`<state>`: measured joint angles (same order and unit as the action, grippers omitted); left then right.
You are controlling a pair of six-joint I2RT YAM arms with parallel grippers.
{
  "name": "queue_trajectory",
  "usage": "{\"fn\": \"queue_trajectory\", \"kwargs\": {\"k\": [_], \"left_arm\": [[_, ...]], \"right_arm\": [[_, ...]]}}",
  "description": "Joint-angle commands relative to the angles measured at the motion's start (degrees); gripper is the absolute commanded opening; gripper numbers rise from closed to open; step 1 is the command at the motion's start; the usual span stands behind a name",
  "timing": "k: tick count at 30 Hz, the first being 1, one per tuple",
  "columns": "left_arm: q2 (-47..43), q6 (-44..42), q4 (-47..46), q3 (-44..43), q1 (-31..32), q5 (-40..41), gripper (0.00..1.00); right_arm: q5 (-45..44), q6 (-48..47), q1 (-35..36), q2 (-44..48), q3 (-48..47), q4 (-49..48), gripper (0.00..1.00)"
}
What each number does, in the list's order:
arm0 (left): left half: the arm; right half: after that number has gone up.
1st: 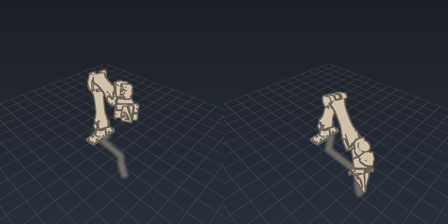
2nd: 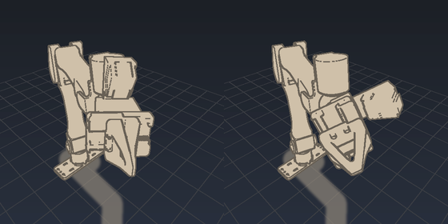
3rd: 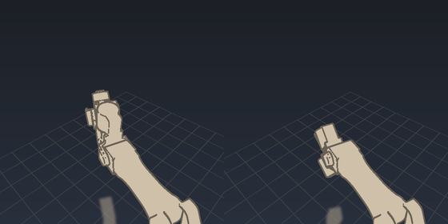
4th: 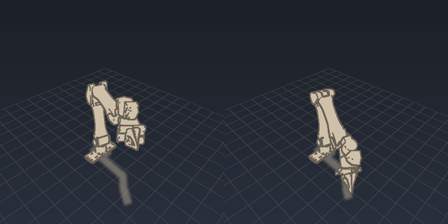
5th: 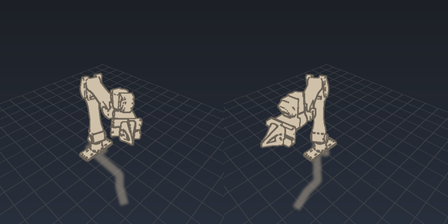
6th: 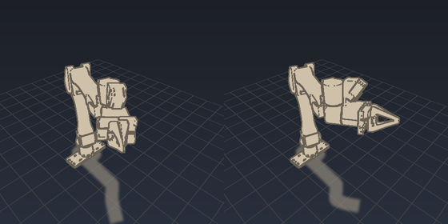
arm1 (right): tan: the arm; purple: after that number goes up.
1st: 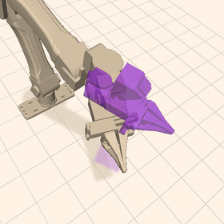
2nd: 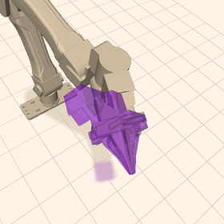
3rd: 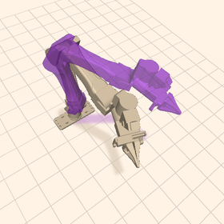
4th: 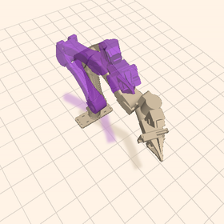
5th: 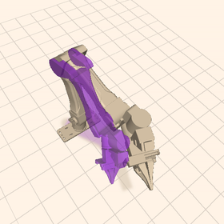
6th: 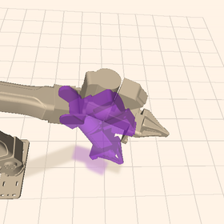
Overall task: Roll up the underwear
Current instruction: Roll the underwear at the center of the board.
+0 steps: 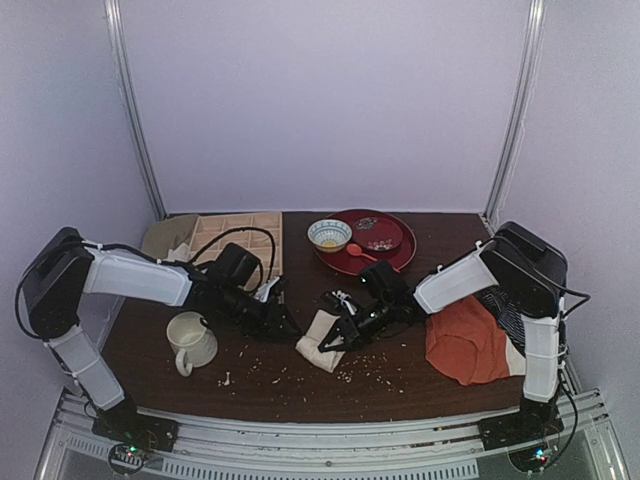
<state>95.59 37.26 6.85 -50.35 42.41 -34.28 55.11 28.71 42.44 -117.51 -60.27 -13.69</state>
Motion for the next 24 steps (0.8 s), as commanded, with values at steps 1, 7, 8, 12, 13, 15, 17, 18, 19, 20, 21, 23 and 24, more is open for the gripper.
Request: {"fn": "queue_trajectory", "kwargs": {"k": [1,7,8,12,13,15,17,18,19,20,21,23,24], "left_arm": [[-1.17,-0.72,-2.19,0.38,-0.44,-0.21,0.46],[-0.31,-2.15,-2.86,0.65,-0.48,0.06,0.49],[-0.32,-2.51,-3.82,1.11,-0.48,-0.14,0.50],[0.63,-3.73,-9.42,4.11,-0.44,-1.26,0.55],[1.11,-3.86,-10.96,4.71,-0.48,-1.60,0.56],[2.02,-3.86,-14.97,6.17,-0.46,-2.52,0.56],[2.68,-3.63,-18.68,7.65,-0.46,-2.47,0.57],[2.79,-3.60,-20.55,8.21,-0.47,-2.47,0.58],[2.77,-3.67,-22.21,8.69,-0.49,-2.78,0.59],[2.91,-3.83,-23.47,8.89,-0.45,-3.18,0.59],[3.10,-4.21,-24.18,8.80,-0.42,-3.31,0.59],[3.56,-5.51,-25.18,8.67,-0.48,-3.10,0.60],[3.75,-6.04,-25.28,8.50,-0.48,-2.91,0.60]], "right_arm": [[-6.08,0.05,-0.42,-1.87,1.09,4.21,0.00],[-4.93,0.54,-0.40,-2.57,1.24,2.72,0.00],[-4.82,0.56,-0.42,-2.50,1.31,2.75,0.00],[-4.56,0.30,-0.42,-2.13,1.25,3.03,0.00],[-4.28,0.32,-0.38,-2.06,1.26,3.07,0.00],[-4.12,0.32,-0.37,-1.91,1.22,3.38,0.00],[-3.80,0.10,-0.31,-1.70,1.15,3.75,0.00],[-3.71,0.04,-0.33,-1.54,1.10,3.94,0.00],[-3.57,-0.16,-0.29,-1.50,1.07,4.20,0.00],[-3.24,-0.21,-0.33,-1.39,1.06,4.42,0.00],[-3.17,-0.31,-0.33,-1.24,1.07,4.60,0.00],[-3.24,-0.55,-0.22,-1.07,0.96,5.19,0.00],[-3.21,-0.66,-0.23,-1.10,0.89,5.43,0.00]]}}
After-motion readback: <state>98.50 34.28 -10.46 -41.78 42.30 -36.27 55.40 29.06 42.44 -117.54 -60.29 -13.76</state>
